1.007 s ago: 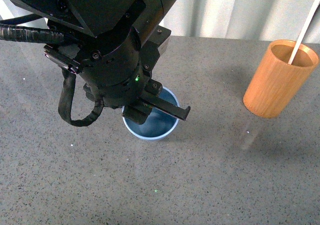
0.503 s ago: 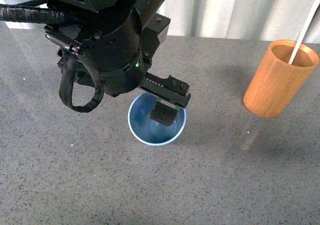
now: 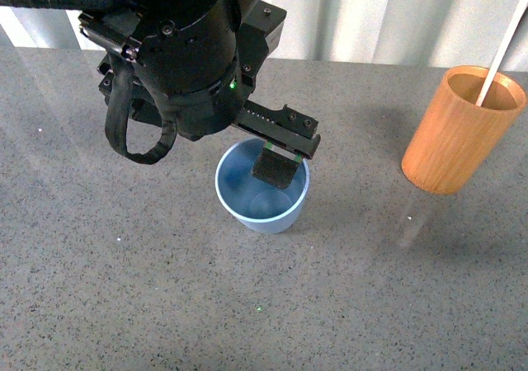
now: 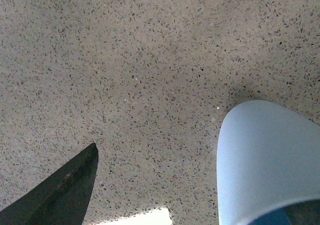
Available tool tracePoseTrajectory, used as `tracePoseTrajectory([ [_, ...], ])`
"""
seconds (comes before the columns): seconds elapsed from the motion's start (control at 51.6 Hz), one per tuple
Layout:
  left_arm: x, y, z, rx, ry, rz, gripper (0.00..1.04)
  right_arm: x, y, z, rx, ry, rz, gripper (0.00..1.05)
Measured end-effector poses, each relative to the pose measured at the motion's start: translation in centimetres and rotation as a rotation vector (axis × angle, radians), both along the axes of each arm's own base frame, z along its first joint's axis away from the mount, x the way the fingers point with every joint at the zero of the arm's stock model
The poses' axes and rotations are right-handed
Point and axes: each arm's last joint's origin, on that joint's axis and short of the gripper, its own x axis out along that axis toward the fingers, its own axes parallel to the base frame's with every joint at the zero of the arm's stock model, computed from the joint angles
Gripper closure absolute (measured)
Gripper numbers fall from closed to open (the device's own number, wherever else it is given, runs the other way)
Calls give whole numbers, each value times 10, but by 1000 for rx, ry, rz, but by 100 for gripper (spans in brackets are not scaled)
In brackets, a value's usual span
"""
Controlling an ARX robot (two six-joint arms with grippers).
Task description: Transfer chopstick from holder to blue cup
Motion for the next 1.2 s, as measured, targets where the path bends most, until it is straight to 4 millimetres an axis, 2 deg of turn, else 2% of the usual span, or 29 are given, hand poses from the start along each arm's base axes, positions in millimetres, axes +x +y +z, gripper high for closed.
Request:
tracePoseTrajectory([
  [0.484, 2, 2, 14, 13, -28, -2, 7, 0, 0, 0, 0, 0, 0, 10],
  [0.697, 4, 17, 39, -2, -76, 18, 7, 0, 0, 0, 0, 0, 0, 10],
  [0.833, 1, 38, 74, -39, -156, 51, 7, 0, 0, 0, 0, 0, 0, 10],
  [0.949, -11, 68, 112, -138, -381, 136, 7, 0, 0, 0, 0, 0, 0, 10],
  [1.045, -39, 99, 138, -216, -743, 278, 7, 0, 0, 0, 0, 0, -1, 10],
  [1.123, -49, 105, 149, -266, -865, 302, 7, 0, 0, 0, 0, 0, -1, 10],
  [1.2, -51, 107, 154, -277, -894, 310, 7, 0, 0, 0, 0, 0, 0, 10],
])
